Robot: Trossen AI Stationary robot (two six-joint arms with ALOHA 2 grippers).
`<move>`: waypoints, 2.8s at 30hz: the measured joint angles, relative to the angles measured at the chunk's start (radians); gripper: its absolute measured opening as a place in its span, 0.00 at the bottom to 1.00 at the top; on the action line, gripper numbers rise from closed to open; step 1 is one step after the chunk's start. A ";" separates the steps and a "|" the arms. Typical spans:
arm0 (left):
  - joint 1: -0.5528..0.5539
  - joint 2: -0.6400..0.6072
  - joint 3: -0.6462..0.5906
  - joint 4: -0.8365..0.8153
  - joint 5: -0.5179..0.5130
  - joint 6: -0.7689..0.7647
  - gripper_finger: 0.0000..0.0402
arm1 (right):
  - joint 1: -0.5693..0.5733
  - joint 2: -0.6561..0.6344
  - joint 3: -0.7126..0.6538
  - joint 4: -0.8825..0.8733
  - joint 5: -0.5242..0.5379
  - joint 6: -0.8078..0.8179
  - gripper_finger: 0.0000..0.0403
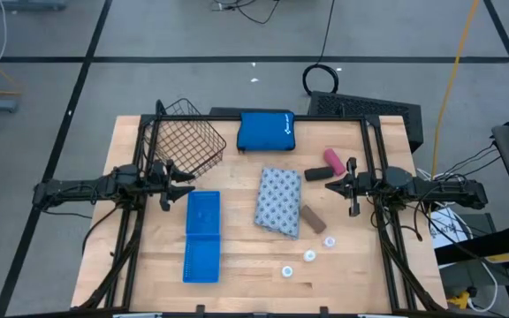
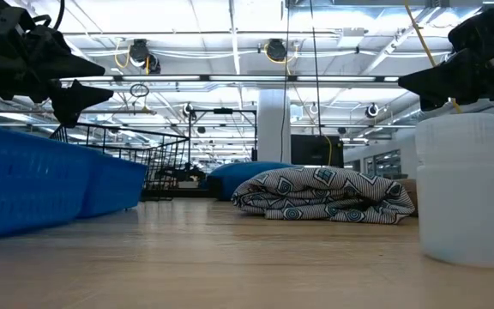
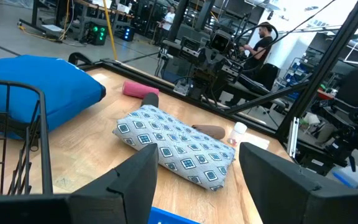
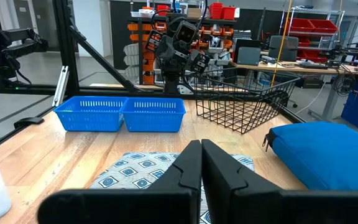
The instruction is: Pick & place medical supplies in basket/bin
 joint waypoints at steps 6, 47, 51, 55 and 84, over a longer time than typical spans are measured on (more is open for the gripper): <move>0.000 0.000 0.000 0.000 0.000 0.000 0.58 | 0.000 0.000 0.000 0.000 0.000 0.000 0.00; 0.000 0.000 0.000 0.000 0.000 0.000 0.58 | 0.001 0.026 0.000 0.285 0.050 0.292 0.00; 0.000 0.000 0.000 0.000 0.000 0.000 0.58 | 0.001 0.123 0.000 0.342 0.052 0.422 0.03; 0.000 0.000 0.000 0.000 0.000 0.000 0.58 | 0.015 0.288 0.000 0.493 0.056 0.457 0.15; 0.000 0.000 0.000 0.000 0.000 0.000 0.58 | 0.039 1.201 0.216 0.408 0.080 1.141 0.68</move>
